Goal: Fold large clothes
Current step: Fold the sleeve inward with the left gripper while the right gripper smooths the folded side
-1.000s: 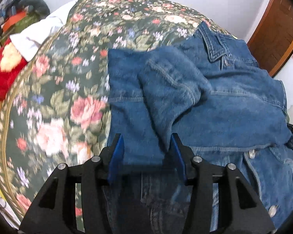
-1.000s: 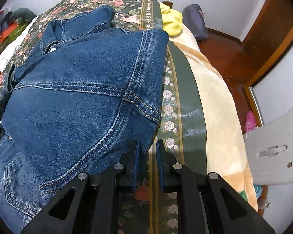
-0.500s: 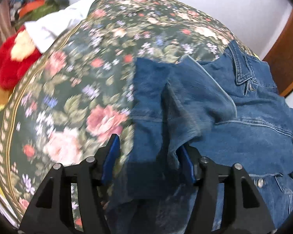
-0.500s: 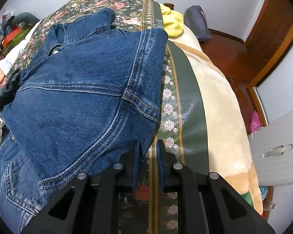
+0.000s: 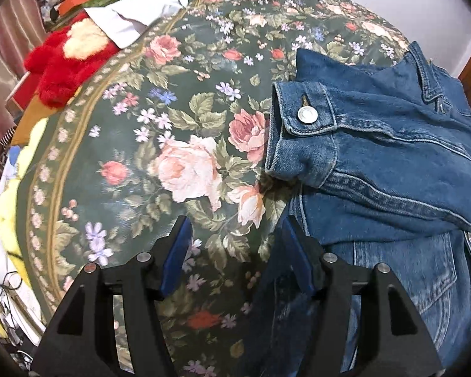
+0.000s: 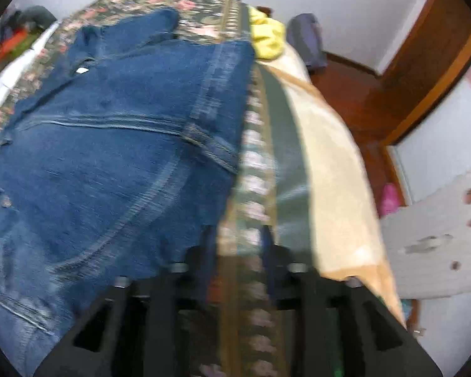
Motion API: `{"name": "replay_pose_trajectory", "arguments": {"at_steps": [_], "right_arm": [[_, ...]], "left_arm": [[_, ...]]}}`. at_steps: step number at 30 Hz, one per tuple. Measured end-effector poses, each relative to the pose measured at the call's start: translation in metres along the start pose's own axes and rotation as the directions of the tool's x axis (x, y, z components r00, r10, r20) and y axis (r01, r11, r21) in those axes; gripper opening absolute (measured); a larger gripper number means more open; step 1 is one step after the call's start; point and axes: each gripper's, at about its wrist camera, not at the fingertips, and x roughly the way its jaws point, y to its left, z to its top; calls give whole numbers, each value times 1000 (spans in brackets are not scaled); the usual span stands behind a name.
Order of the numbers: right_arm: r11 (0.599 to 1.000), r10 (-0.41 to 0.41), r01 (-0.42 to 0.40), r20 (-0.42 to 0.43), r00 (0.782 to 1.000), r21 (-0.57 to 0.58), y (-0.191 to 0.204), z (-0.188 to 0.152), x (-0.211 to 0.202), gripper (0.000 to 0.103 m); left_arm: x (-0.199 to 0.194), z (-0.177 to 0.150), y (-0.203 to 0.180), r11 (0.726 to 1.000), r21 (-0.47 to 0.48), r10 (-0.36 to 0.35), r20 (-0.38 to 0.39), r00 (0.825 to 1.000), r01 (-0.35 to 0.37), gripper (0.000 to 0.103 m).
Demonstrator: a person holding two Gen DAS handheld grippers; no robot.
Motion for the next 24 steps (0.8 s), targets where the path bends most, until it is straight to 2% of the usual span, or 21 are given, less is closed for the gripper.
{"name": "replay_pose_trajectory", "arguments": {"at_steps": [1,2,5,8,12,13,18,24], "right_arm": [[998,-57,57,1,998,-9,-2,-2,0,79],[997,-71,72,8,997,-9,-5,-5,0,82],[997,45,-43,-24,999,64,-25,-10,-1,82],[992,81,-79,-12,997,98,-35,-9,-9,82],[979,152,-159,64,986,126,-39,7,-31,82],[974,173,-183,81,982,133,-39,12,-34,82],[930,298,-318,128,946,184,-40,47,-31,82],[861,414,-423,94,906,283,-37,77,6,82]], "left_arm": [[-4,-2,0,1000,9,0,11,1000,0,61],[-8,-2,-1,1000,18,-2,20,1000,1,61],[-19,1,-6,999,51,-7,50,999,4,61],[-31,11,-10,997,70,-17,82,996,11,61],[-34,36,-12,997,74,-30,126,992,21,75],[-33,43,-13,997,70,-34,131,991,25,76],[-8,80,-16,995,47,-93,84,992,89,76],[44,123,-21,977,-18,-213,-19,977,212,76]]}}
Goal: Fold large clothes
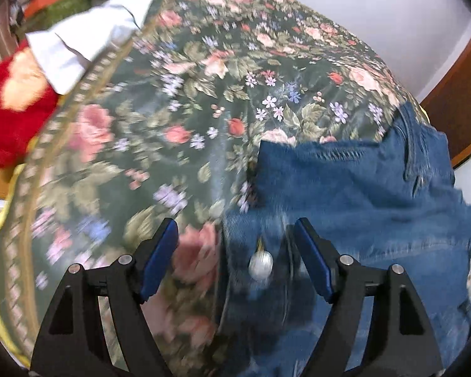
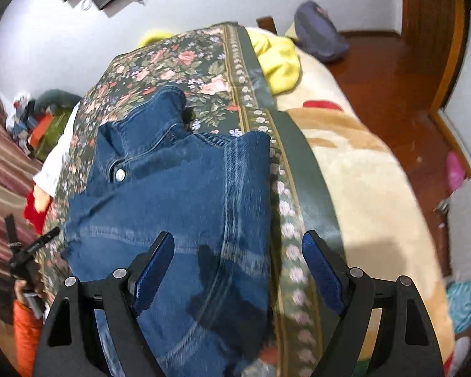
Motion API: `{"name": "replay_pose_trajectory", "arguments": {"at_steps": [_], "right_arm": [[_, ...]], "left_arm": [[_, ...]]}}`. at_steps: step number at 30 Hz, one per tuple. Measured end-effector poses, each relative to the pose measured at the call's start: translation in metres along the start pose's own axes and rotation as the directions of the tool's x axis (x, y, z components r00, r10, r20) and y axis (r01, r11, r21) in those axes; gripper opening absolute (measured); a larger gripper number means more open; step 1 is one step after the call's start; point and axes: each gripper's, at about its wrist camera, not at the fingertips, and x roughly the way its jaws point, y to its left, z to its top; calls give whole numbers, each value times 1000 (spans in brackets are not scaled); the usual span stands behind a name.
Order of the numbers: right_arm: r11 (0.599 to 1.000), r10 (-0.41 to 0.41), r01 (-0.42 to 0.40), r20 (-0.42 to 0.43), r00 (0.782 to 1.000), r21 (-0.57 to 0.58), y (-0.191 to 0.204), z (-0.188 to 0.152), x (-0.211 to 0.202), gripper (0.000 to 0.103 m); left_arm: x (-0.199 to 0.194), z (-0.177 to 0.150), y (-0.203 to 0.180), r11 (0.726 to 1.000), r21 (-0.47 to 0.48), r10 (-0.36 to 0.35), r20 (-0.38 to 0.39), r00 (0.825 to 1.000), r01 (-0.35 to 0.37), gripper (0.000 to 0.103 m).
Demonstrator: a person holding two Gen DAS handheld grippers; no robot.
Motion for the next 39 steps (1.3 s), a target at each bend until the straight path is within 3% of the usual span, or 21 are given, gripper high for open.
{"name": "replay_pose_trajectory", "arguments": {"at_steps": [6,8,10,12,13,15,16,20,27,34,39], "right_arm": [[998,45,-43,-33,998,54,-7,25,31,82],[998,53,-52,-25,998,45,-6,33,36,81],[998,54,-53,-16,998,25,-3,38,37,75],[998,67,-67,-9,998,0,3,43,40,58],[997,71,-71,-12,997,-9,6,43,40,55],[999,30,-31,-12,999,-43,14,45,46,39],[998,19,-19,-11,1000,-60,17,44,48,36],[994,-2,4,15,1000,-113,34,56,54,24],[967,1,10,43,999,-254,94,95,73,17],[920,1,35,91,996,-389,168,121,106,17],[914,-69,96,84,994,-395,178,127,138,18]], "left_arm": [[47,28,-10,995,-21,-99,-68,993,98,76],[57,33,-15,992,-19,-123,-71,990,122,71],[64,37,-24,991,-2,-133,-65,989,133,51],[66,40,-34,993,23,-113,-49,992,114,35],[66,40,-40,995,42,-90,-36,995,91,28],[61,38,-52,996,84,-43,-13,999,44,19],[57,37,-54,995,101,-18,6,1000,18,16],[22,26,-59,985,145,74,131,989,-93,14],[-34,27,-14,984,85,136,231,963,-160,13],[-18,35,31,970,18,236,186,954,-244,13],[12,34,44,969,1,243,133,961,-246,15]]}}
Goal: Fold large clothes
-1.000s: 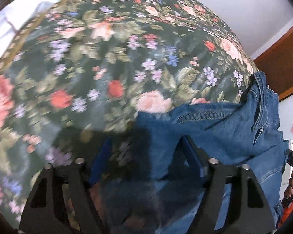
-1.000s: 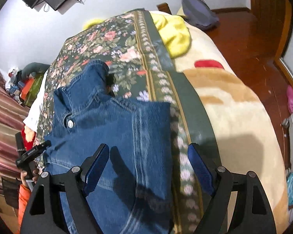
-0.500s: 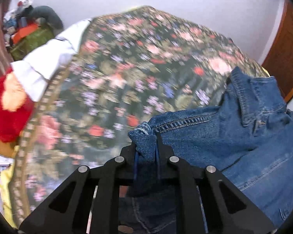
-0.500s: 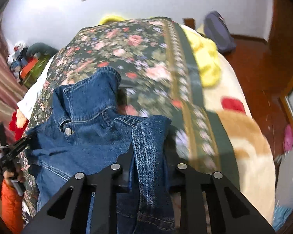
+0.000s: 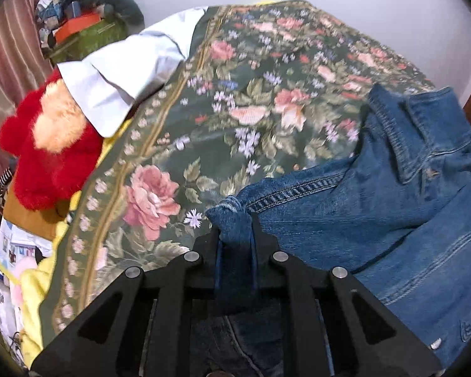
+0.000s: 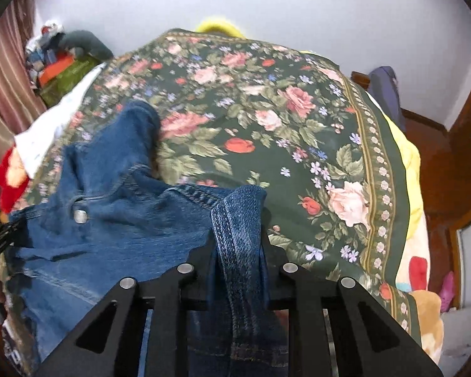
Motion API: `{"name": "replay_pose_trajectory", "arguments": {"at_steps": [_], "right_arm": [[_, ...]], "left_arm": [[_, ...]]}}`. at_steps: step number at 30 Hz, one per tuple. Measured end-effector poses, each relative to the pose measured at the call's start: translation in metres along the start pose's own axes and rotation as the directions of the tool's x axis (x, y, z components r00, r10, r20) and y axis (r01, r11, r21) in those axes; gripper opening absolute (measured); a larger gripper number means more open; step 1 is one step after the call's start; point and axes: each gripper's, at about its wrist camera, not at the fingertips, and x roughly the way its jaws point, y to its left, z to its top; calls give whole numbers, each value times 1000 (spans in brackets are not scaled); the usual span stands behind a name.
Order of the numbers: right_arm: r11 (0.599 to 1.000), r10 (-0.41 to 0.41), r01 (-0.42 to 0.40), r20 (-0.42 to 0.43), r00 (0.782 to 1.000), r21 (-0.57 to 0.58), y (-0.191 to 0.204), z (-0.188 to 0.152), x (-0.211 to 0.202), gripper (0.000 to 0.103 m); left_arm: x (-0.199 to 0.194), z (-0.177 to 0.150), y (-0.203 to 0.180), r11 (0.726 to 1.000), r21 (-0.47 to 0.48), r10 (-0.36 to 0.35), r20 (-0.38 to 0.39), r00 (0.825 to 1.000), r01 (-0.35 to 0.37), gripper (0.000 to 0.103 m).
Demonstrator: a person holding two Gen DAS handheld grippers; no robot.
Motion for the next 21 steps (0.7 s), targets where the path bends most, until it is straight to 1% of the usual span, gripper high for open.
{"name": "replay_pose_trajectory", "arguments": {"at_steps": [2,4,5,6,7,8,9,10,13,15,17,19,21], "right_arm": [[1000,15,-14,-4,1000,11,-5,-2,3,20],[1000,18,-18,-15,1000,20,-9,-4,3,26],[1000,16,-15,-26,1000,23,-12,-6,3,33],[1000,8,-7,-32,999,27,-15,-8,2,44],[999,-7,8,-31,1000,32,-17,-9,-1,52],[999,-27,28,-28,999,37,-18,-11,-3,68],[998,-52,53,-24,998,43,-21,-13,-8,76],[997,-57,58,-16,998,49,-24,-15,-13,77],[998,-17,19,-30,999,66,-29,-22,-27,77],[998,-1,3,-31,1000,59,-27,-27,-41,77],[999,-4,4,-7,1000,38,-21,-33,-62,77],[1000,-8,8,18,1000,19,-13,-38,-82,77],[1000,-5,6,49,999,-8,-3,-43,-106,77]], "left_arm": [[6,-2,-4,1000,13,17,-6,1000,-17,16],[9,-5,-7,999,28,36,-14,999,-35,18],[8,-7,-7,999,32,42,-13,999,-42,18],[6,-7,-7,998,36,43,-14,999,-42,20],[4,-8,-6,998,39,43,-16,999,-42,23],[1,-9,-6,998,41,44,-23,999,-43,26],[-1,-11,-5,998,45,46,-31,998,-44,30],[-4,-12,-5,998,52,47,-39,998,-44,33],[-17,-17,-4,996,78,57,-45,997,-54,34],[-32,-18,-3,995,84,58,-34,998,-55,34],[-55,-20,0,996,75,44,-10,999,-43,36],[-76,-21,1,997,69,31,17,999,-32,44],[-106,-23,1,997,73,28,66,997,-33,49]]}}
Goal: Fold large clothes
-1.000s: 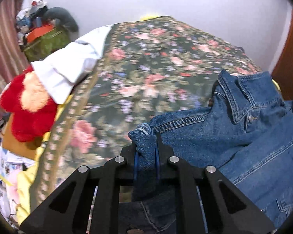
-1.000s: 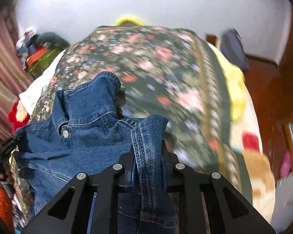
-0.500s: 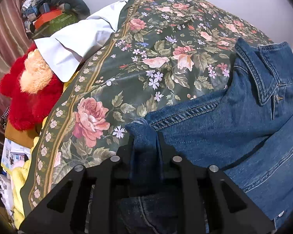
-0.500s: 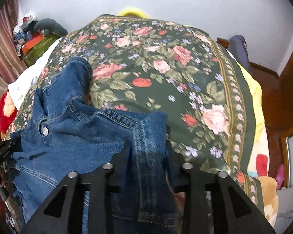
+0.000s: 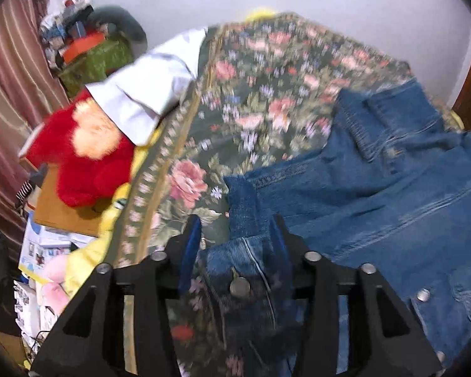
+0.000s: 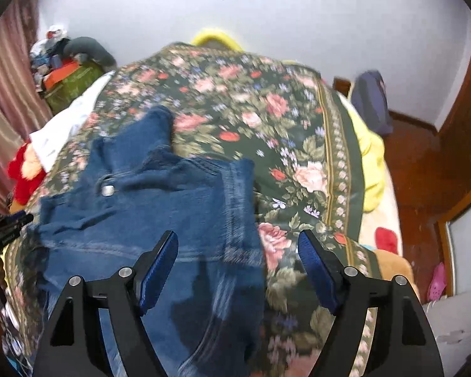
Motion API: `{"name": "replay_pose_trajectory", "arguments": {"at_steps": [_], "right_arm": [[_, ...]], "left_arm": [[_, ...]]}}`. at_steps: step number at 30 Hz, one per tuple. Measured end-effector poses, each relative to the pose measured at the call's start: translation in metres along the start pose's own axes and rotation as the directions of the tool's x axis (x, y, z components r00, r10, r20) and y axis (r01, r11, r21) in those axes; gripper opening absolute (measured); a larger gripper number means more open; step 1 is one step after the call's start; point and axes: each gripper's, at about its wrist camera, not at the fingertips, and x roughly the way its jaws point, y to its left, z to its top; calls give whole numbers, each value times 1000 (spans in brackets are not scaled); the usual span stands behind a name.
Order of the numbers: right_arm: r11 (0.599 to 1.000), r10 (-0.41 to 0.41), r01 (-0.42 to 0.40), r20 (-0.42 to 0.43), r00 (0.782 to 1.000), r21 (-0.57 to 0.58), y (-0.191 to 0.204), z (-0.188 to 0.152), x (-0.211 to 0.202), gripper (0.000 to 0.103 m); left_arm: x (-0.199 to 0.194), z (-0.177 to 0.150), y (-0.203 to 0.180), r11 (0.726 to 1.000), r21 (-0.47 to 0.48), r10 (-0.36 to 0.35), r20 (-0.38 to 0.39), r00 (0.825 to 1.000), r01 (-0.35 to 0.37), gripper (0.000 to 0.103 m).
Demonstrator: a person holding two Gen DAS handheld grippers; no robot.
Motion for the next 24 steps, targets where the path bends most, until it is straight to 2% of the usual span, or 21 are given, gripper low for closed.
{"name": "replay_pose_trajectory", "arguments": {"at_steps": [3,5,6,7,9,10,13,18,24], "right_arm": [[999,17,-16,50,999,-30,15,-6,-39,77],[999,29,-26,82,996,-47,25,-13,-65,78],[998,33,-28,92,995,-53,28,-15,-74,81],[998,38,-33,103,994,-58,32,-19,-84,85],[997,46,-39,124,991,-62,39,-29,-105,100],[997,46,-38,133,990,-61,40,-33,-111,101],[997,51,-43,144,988,-58,45,-52,-132,103],[997,69,-64,95,993,-51,44,-87,-144,103],[999,45,-45,14,999,3,27,-137,-137,103]], "left_arm": [[-36,-2,0,1000,7,-6,57,998,5,61],[-63,-8,0,1000,11,-25,92,995,24,76],[-76,-11,-1,999,13,-33,111,993,31,85],[-85,-13,-2,999,14,-37,125,991,36,89],[-102,-21,-3,999,9,-46,145,988,45,93],[-109,-27,-3,999,7,-52,148,988,51,94],[-124,-44,-4,997,-3,-74,141,987,75,94],[-131,-76,-1,995,-28,-91,110,990,94,94],[-107,-129,9,986,-103,-132,-27,991,129,94]]}}
